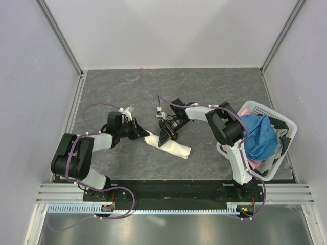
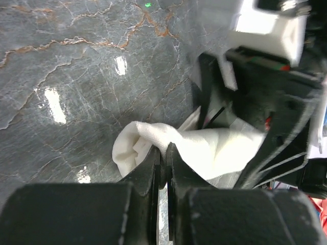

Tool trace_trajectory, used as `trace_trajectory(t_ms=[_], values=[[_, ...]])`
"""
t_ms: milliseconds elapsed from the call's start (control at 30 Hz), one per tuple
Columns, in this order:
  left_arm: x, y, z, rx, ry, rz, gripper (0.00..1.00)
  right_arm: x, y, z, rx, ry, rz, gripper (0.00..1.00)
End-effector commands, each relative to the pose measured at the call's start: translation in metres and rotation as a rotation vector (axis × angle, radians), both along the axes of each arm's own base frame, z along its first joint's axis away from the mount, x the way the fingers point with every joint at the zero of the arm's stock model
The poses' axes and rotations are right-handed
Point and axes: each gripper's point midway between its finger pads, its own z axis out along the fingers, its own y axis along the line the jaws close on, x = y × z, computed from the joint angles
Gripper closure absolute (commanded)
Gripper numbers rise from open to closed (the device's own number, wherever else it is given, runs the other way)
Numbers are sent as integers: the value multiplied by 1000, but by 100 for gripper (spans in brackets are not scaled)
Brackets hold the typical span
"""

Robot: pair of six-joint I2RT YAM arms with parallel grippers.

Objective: Fold the napkin, place the utensils inside, and roll it up
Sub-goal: Roll the napkin with the utensil

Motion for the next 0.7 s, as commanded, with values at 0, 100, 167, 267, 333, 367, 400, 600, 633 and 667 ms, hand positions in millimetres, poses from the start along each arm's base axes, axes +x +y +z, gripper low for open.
trace_trajectory(t_ms=[0, 100, 167, 267, 333, 367, 400, 600, 633, 667], values=[[-6, -4, -5, -1, 57, -28, 98, 46, -14, -1, -139, -346, -62, 27], [-5, -4, -7, 4, 79, -26, 98, 60, -20, 14, -159, -466, -98, 23], [-5, -4, -10, 9, 99, -25, 98, 69, -21, 28, -145, -570, -111, 20], [-6, -3, -17, 19, 147, -10, 98, 76, -21, 46, -125, -701, -145, 14], [-6, -2, -21, 28, 195, 4, 98, 73, -19, 43, -161, -817, -115, 12], [-6, 0, -23, 38, 217, 18, 98, 71, -19, 52, -166, -874, -107, 11], [-6, 1, -23, 48, 240, 25, 98, 68, -14, 50, -212, -950, -88, 10], [-3, 1, -23, 54, 284, 41, 98, 44, -14, 35, -358, -1222, 13, 3], [-2, 0, -22, 50, 287, 40, 98, 43, -13, 33, -368, -1238, 25, 3], [-1, 0, -21, 47, 286, 39, 98, 43, -13, 29, -381, -1250, 36, 3]])
